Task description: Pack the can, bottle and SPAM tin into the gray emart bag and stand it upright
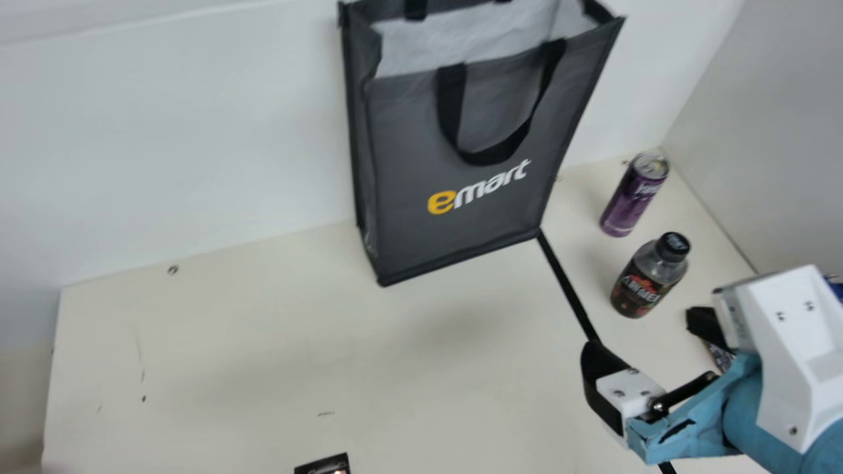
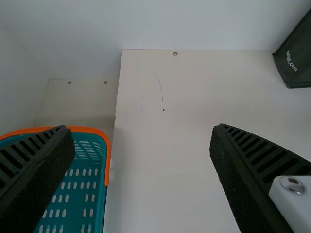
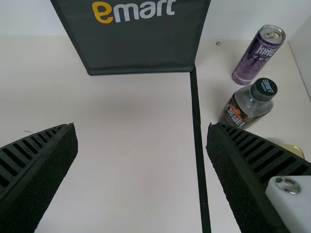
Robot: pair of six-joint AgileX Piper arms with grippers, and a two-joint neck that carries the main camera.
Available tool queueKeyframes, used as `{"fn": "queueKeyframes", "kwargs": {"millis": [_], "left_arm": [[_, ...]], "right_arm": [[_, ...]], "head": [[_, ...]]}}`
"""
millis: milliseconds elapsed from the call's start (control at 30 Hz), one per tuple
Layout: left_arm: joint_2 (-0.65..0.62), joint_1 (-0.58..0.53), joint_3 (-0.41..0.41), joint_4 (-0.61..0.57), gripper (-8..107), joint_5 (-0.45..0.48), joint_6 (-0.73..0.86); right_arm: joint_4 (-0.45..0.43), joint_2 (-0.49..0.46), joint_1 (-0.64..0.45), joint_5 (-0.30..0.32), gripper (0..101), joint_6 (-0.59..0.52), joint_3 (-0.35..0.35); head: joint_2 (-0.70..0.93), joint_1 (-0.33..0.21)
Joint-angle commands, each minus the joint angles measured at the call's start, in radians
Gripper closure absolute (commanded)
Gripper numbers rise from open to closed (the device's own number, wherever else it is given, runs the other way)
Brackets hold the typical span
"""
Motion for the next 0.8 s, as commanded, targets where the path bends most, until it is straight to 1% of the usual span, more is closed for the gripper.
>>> {"fn": "queueKeyframes", "kwargs": {"millis": [0, 767], "left_arm": [[0.0, 0.0, 0.0, 0.0, 9, 0.0, 0.0], [0.0, 0.0, 0.0, 0.0, 9, 0.0, 0.0]], "right_arm": [[0.0, 0.0, 0.0, 0.0, 6, 0.0, 0.0], [0.0, 0.0, 0.0, 0.0, 6, 0.0, 0.0]], "head": [[-0.002, -0.023], [-0.002, -0.023]]}}
